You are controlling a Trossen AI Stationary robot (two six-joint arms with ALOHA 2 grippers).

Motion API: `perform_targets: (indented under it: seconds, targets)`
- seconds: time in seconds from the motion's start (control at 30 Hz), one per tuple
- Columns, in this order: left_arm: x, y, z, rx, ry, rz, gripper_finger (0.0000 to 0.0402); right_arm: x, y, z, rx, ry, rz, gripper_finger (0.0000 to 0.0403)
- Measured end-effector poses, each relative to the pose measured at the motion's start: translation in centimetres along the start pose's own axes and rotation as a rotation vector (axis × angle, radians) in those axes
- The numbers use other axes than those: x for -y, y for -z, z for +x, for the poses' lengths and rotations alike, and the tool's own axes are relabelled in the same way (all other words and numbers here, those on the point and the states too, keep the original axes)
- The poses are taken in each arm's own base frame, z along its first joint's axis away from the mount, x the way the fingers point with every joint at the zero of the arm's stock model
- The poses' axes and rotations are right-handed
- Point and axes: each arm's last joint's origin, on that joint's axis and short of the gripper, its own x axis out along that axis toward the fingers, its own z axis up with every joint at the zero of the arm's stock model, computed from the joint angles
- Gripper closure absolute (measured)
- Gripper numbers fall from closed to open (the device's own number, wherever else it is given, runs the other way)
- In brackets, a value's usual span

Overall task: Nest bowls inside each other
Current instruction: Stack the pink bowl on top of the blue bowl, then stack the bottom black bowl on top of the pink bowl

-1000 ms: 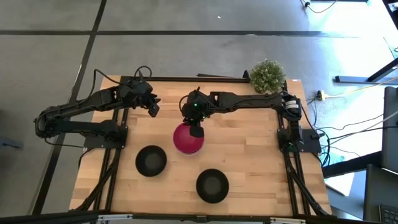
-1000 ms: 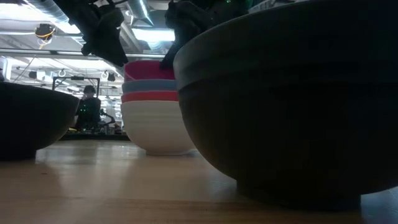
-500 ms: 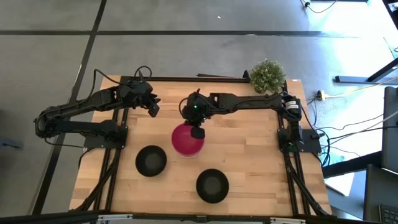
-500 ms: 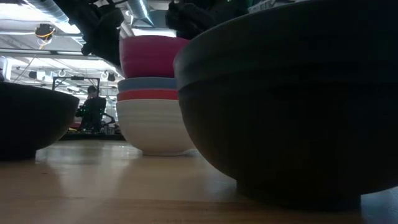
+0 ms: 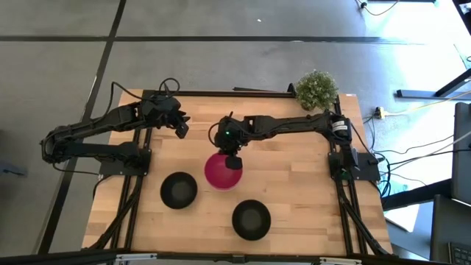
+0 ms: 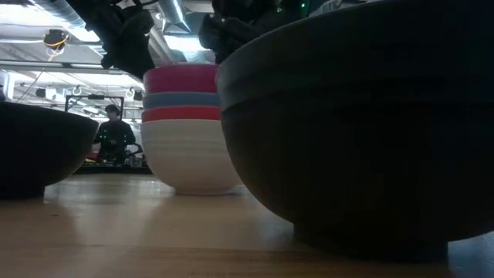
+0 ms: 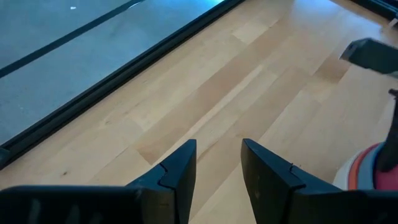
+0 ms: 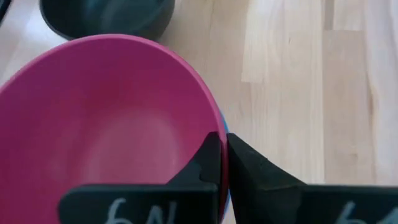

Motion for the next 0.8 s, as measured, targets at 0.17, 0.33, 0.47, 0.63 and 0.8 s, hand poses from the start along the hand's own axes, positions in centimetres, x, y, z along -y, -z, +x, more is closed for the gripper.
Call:
perform_targets:
  seconds: [0.17,0.33,0.47,0.63,0.8]
  targets:
    - [0.0,0.0,0.0,0.000,0.000,0.000,0.0280,0.1,0.2,0.8,-0.003,-0.012,0.000,0.0377]
    - [0.0,0.0,0.0,0.000,0.000,-0.001,0.0280,0.1,-0.5,0.5,0.060,0.001,-0.003,0.0297]
    - [0.0,0.0,0.0,0.000,0.000,-0.001,0.0280,0.1,-1.2,-0.2,0.075,0.005,-0.007,0.0238]
    - [0.0,0.0,0.0,0.000,0.000,0.000,0.0280,-1.0,-1.6,-1.1,0.043,-0.010,0.022,0.0196]
    - [0.0,0.0,0.0,0.000,0.000,0.000,0.0280,-4.2,-0.7,-1.7,-0.132,-0.064,0.021,0.0194]
